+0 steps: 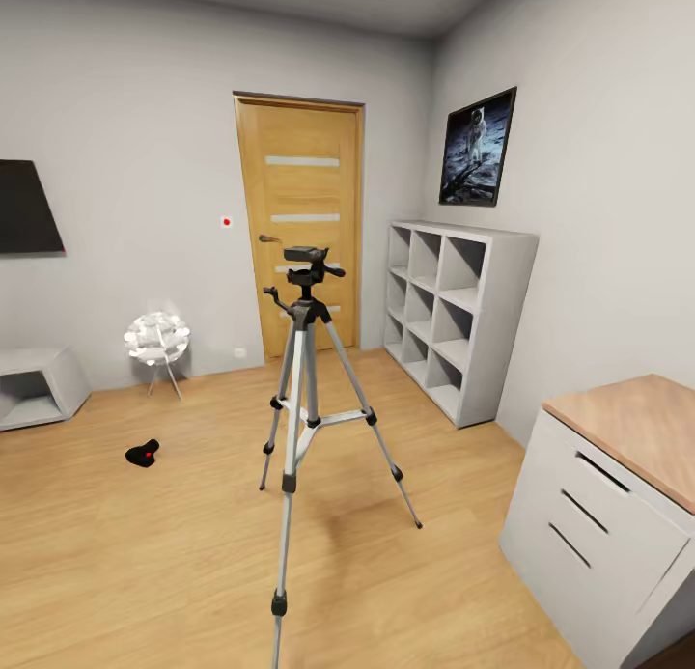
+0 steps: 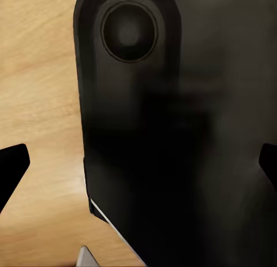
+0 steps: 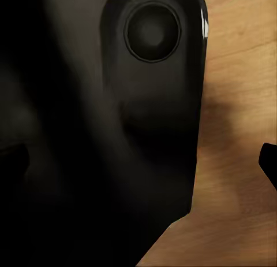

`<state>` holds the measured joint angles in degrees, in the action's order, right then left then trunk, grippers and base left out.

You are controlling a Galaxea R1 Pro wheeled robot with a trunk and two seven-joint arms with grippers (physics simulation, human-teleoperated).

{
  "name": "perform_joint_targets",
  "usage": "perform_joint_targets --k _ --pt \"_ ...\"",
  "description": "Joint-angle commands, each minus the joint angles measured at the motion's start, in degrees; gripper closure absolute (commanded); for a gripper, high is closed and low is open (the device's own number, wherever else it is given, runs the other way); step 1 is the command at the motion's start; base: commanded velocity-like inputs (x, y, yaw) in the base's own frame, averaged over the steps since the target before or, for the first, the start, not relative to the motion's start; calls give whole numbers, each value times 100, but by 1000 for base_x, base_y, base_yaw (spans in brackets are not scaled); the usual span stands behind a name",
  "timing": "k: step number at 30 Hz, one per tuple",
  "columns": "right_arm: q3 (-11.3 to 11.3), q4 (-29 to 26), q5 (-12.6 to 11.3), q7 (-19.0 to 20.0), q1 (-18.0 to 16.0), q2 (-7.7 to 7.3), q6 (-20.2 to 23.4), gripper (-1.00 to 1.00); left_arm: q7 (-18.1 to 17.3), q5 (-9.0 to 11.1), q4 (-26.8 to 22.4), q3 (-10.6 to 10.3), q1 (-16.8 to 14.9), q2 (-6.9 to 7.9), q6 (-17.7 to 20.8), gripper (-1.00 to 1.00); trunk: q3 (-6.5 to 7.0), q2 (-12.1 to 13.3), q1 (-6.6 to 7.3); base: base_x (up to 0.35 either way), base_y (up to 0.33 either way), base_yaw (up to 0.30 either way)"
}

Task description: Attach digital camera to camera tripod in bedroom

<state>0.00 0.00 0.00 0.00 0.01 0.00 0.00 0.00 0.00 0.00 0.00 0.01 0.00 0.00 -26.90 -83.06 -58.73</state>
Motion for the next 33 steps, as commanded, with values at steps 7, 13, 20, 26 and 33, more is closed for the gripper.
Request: perform_joint_targets --k 7,13,20,26,33 --pt "-19 -34 -6 9 -1 -226 -60 -100 18 35 -106 0 8 -18 9 -100 -3 -2 0 0 0 21" --pt "9 -65 -8 2 -1 -304 -218 -100 18 35 -119 0 8 -18 9 -100 -3 -2 0 0 0 6" --pt "9 -65 -8 -19 -1 -313 -442 -100 18 35 -122 0 8 -18 9 -100 -3 -2 0 0 0 1" --pt "4 -62 -9 -32 -1 -316 -635 -100 18 35 -123 0 8 -18 9 -100 -3 -2 0 0 0 109" --pt "3 -62 -9 -34 -1 -316 -860 -100 18 35 -123 7 8 -18 9 -100 -3 -2 0 0 30 248"
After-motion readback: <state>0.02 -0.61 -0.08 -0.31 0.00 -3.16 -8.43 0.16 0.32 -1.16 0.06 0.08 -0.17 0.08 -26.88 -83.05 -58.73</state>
